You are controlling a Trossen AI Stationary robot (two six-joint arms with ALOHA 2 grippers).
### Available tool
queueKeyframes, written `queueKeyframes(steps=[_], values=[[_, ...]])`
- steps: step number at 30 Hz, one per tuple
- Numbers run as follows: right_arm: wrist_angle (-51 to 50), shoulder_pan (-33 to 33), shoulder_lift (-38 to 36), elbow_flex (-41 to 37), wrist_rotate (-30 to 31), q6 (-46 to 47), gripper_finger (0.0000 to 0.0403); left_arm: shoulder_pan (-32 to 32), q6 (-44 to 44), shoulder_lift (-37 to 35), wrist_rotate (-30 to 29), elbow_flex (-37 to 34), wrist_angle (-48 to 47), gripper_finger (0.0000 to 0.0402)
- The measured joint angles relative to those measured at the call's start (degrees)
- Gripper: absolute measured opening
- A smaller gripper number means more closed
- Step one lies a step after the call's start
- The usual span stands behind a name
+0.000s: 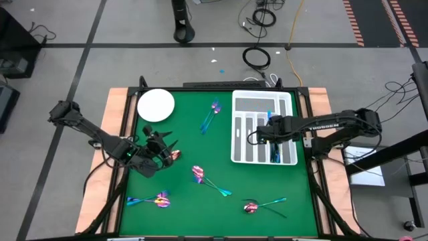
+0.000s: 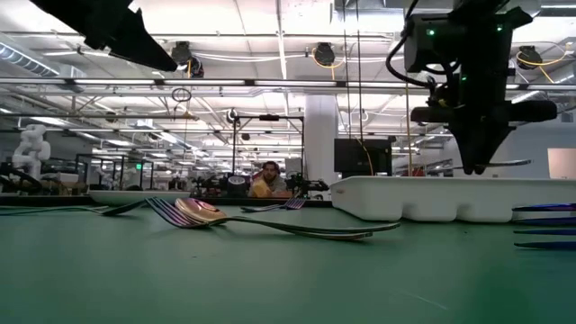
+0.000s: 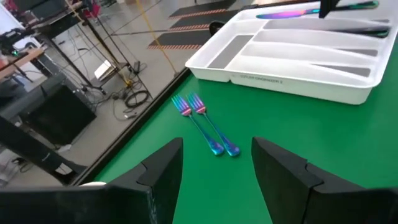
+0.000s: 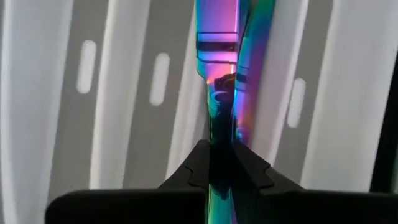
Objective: Sort silverware
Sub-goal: Put the blue knife into the white cutlery tray
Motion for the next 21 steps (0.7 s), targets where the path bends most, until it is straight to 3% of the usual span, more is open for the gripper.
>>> queueKeyframes(steps=[11,21], values=[[-1.3,3.0,0.0,-0.3,0.6,7.8,0.0015,-0.1,0.0,-1.4,1.1,0.0,0.5,0.0194],[3.7,5.1,0.0,-6.3,1.7,13.2,0.0016,-1.2,0.4,-1.4,1.3,0.1,1.7,0.0194]])
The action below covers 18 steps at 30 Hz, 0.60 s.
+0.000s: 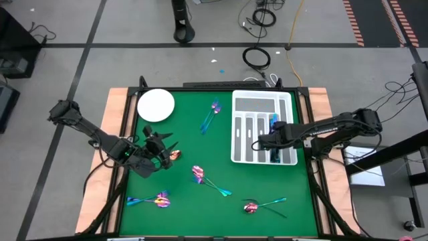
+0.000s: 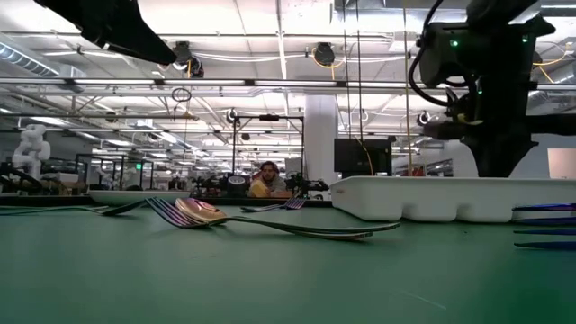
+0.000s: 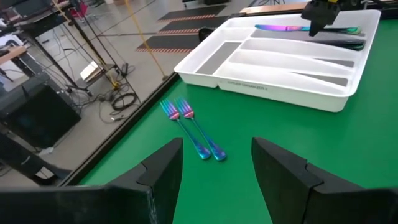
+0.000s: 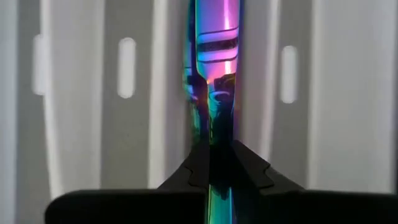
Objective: Sort silverware
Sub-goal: Put the blue knife into the white cutlery tray, then put the blue spoon into the white cutlery tray
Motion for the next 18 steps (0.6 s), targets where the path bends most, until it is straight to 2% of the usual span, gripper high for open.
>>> queueKeyframes(steps=[6,18], values=[[1.5,0.0,0.0,-1.3,0.2,-0.7,0.0033,0.0,0.0,0.0,0.0,0.0,0.7,0.0194],[1.1,0.0,0.0,-1.3,0.0,-1.6,0.0149,0.0,2.6,0.0,0.0,0.0,3.1,0.0194]])
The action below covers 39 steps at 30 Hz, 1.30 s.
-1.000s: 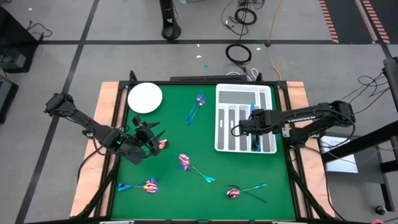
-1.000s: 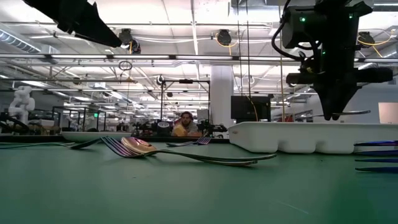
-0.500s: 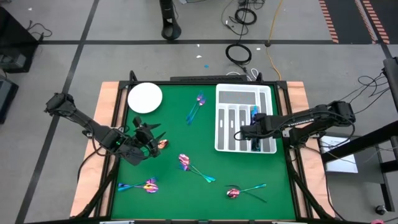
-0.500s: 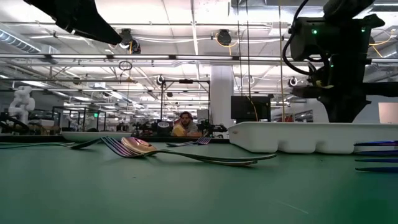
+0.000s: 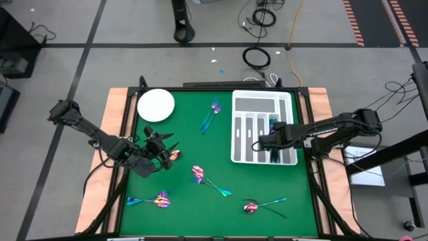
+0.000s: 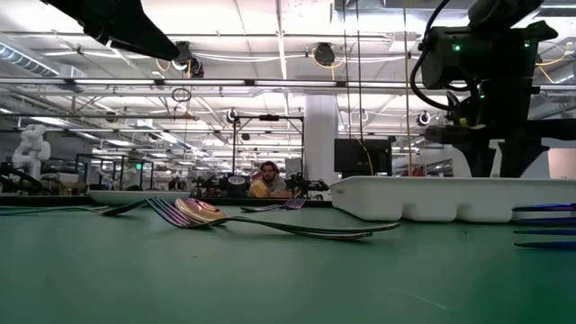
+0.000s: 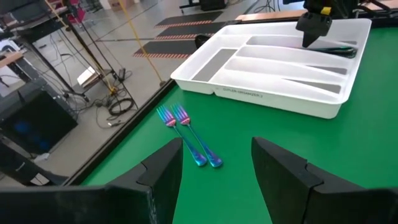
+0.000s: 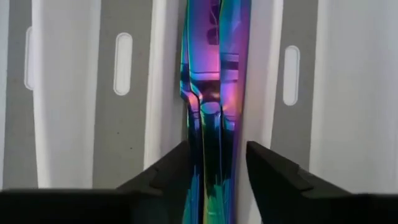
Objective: Sort silverware
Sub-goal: Put the blue spoon into the white cutlery tray
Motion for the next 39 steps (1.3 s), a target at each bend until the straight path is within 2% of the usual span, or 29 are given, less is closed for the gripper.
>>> queueKeyframes(steps=[4,8,15,19,23,26,29,35,39], values=[[-0.2,0.0,0.0,0.4,-1.2,-2.6,0.0174,0.0,0.0,0.0,0.0,0.0,0.0,0.0194],[-0.2,0.0,0.0,3.4,-1.1,-9.0,0.0186,0.0,-0.1,0.0,0.2,0.0,0.2,0.0194],[1.5,0.3,0.0,12.4,7.5,-23.0,0.0185,0.0,6.1,0.0,9.8,0.0,10.9,0.0194],[11.8,2.1,0.0,15.3,12.3,-37.5,0.0185,0.0,9.1,0.0,15.3,0.0,15.6,0.0194],[27.2,4.8,0.0,15.3,12.2,-55.6,0.0185,0.0,8.4,0.5,16.5,0.0,16.3,0.0194],[36.3,7.1,0.0,15.3,12.0,-65.9,0.0185,-0.3,3.3,2.1,17.4,-0.3,15.6,0.0194],[41.4,9.0,0.0,15.3,11.9,-73.2,0.0185,-1.1,-2.4,4.3,22.1,-0.4,11.8,0.0194],[42.1,11.3,1.9,15.0,12.2,-75.5,0.0185,-1.6,-21.2,5.8,27.7,-0.5,1.0,0.0194],[42.8,11.4,4.8,14.8,12.0,-78.7,0.0185,-1.2,-29.1,5.8,31.4,-0.2,-5.4,0.0194]])
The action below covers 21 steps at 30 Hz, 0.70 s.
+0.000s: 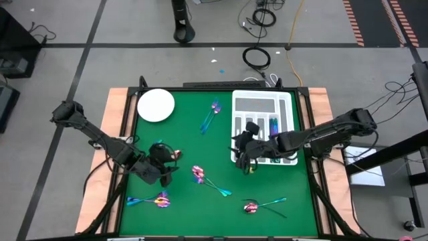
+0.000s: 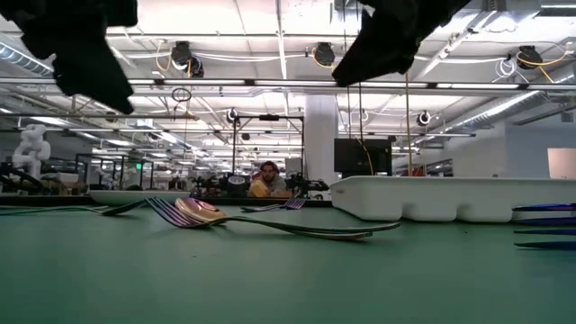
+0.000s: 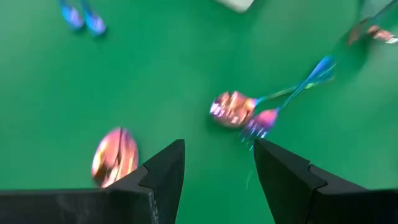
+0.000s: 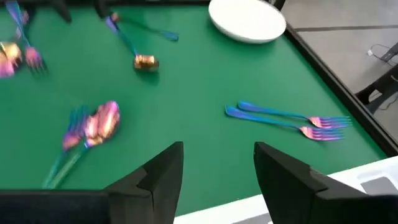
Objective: Sort silverware
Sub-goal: Put the blue spoon into the white cutlery tray
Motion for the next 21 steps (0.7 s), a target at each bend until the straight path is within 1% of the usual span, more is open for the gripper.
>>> queueKeyframes(steps=[2,7,9,15,21], values=[[0.3,0.0,1.0,-0.1,0.0,-0.8,0.0185,0.6,-2.5,0.0,1.7,0.7,-3.4,0.0194],[2.1,0.0,2.0,0.0,0.0,-0.9,0.0185,2.0,-9.2,0.3,5.6,1.0,-17.1,0.0194],[2.6,0.0,1.9,0.0,0.0,-0.9,0.0185,2.2,-10.0,0.9,6.9,1.0,-20.6,0.0194],[6.4,0.0,1.8,0.0,0.0,-0.9,0.0185,2.2,-7.5,3.8,7.3,1.0,-21.5,0.0194],[8.0,0.0,1.8,0.1,0.0,-0.9,0.0185,2.2,-5.2,7.9,8.3,1.0,-21.5,0.0194]])
